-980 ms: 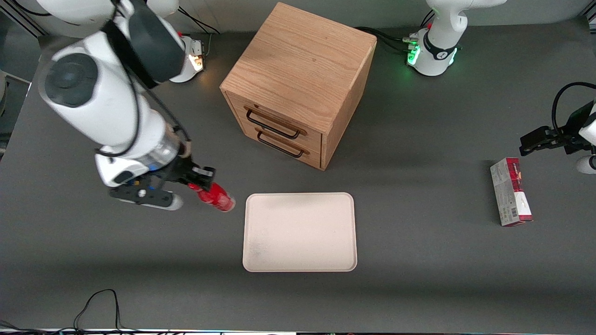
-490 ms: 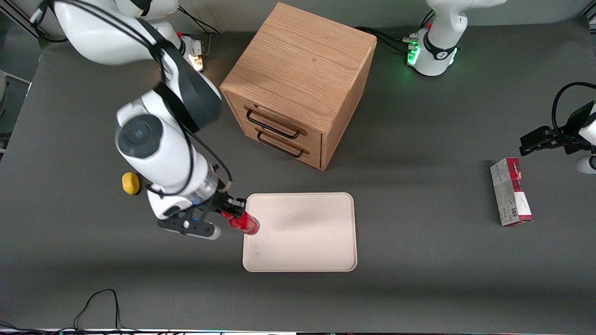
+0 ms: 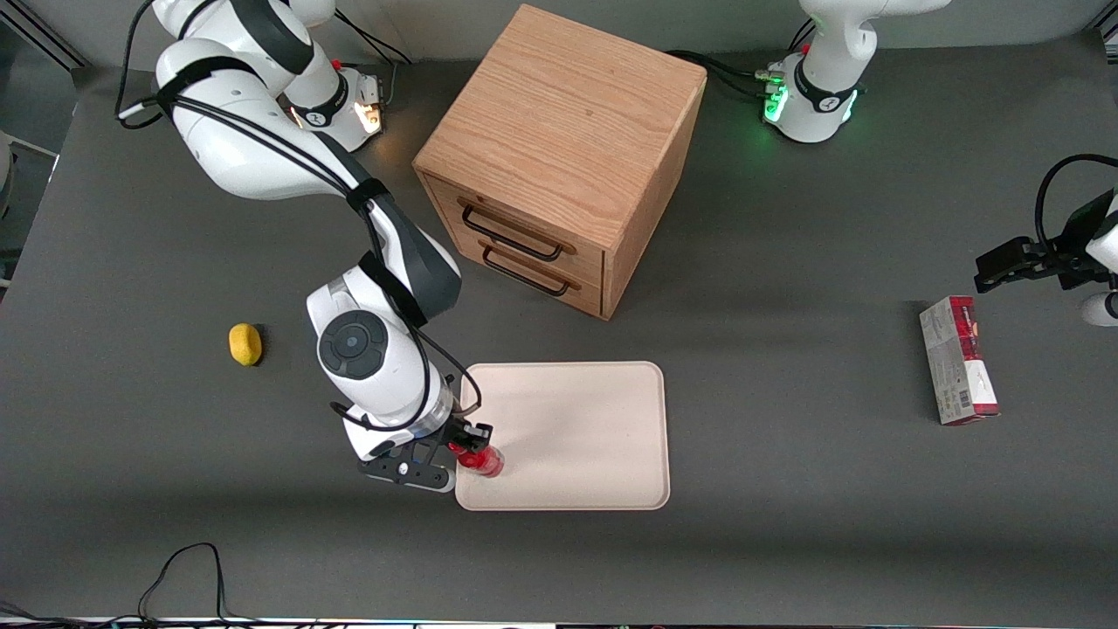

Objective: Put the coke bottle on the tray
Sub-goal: 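Carry the bottle over the cream tray with the right gripper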

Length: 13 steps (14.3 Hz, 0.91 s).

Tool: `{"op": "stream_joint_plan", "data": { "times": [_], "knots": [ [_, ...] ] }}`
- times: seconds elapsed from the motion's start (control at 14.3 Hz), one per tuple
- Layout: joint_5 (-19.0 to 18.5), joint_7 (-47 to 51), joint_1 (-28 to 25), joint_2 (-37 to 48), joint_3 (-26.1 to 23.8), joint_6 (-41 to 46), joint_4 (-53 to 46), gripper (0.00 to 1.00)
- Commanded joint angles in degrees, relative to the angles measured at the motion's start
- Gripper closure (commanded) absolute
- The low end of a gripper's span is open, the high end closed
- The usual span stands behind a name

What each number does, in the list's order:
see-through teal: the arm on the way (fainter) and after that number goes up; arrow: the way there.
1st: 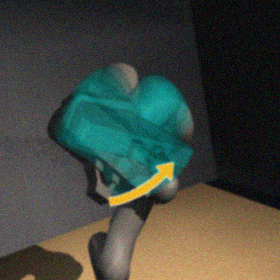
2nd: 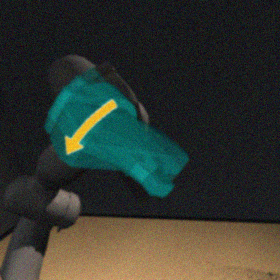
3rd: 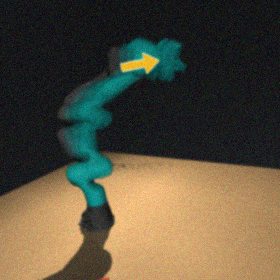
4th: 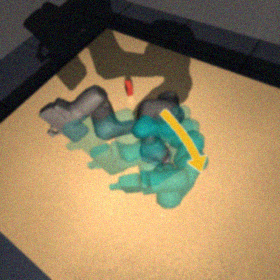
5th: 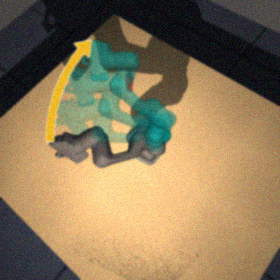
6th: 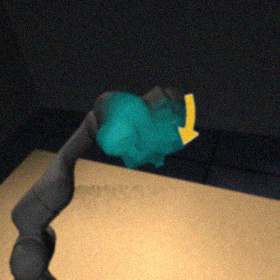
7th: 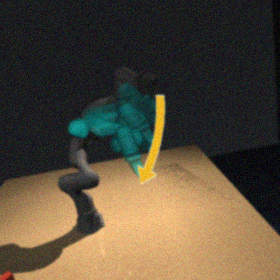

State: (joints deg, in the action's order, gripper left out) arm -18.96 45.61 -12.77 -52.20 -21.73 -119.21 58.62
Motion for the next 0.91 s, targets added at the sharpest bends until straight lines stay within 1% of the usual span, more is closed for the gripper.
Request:
{"op": "stream_joint_plan", "data": {
  "times": [0.0, 0.07, 0.14, 0.21, 0.28, 0.49, 0.56, 0.63, 0.7, 0.77, 0.84],
  "knots": [
    [-1.61, 0.10, -0.59, -0.35, 0.64, -1.38, -0.09, 1.00],
    [-1.61, 0.10, -0.59, -0.44, 0.72, -1.55, 0.00, 0.99],
    [-1.69, 0.27, -0.67, -0.53, 1.07, -1.82, 0.52, 0.20],
    [-3.35, 0.62, -0.76, -0.44, 1.16, -2.95, 1.92, 0.00],
    [-4.06, 0.89, -0.76, -0.44, 1.16, -3.31, 2.19, 0.00],
    [-4.16, -0.08, -0.76, 0.78, 1.34, -3.05, 2.20, 0.00],
    [-3.89, -1.56, -0.76, 2.44, 1.95, -2.18, 2.46, 0.00],
    [-3.46, -4.27, -0.85, 4.54, 2.56, 1.31, 2.98, 0.00],
    [-1.97, -6.56, -0.76, 6.65, 2.92, 4.74, 3.51, 0.00],
    [1.70, -8.84, -0.68, 9.37, 4.57, 7.12, 4.65, 0.00],
    [6.26, -11.91, -0.67, 12.97, 7.72, 8.71, 6.92, 0.00]
  ]
}}
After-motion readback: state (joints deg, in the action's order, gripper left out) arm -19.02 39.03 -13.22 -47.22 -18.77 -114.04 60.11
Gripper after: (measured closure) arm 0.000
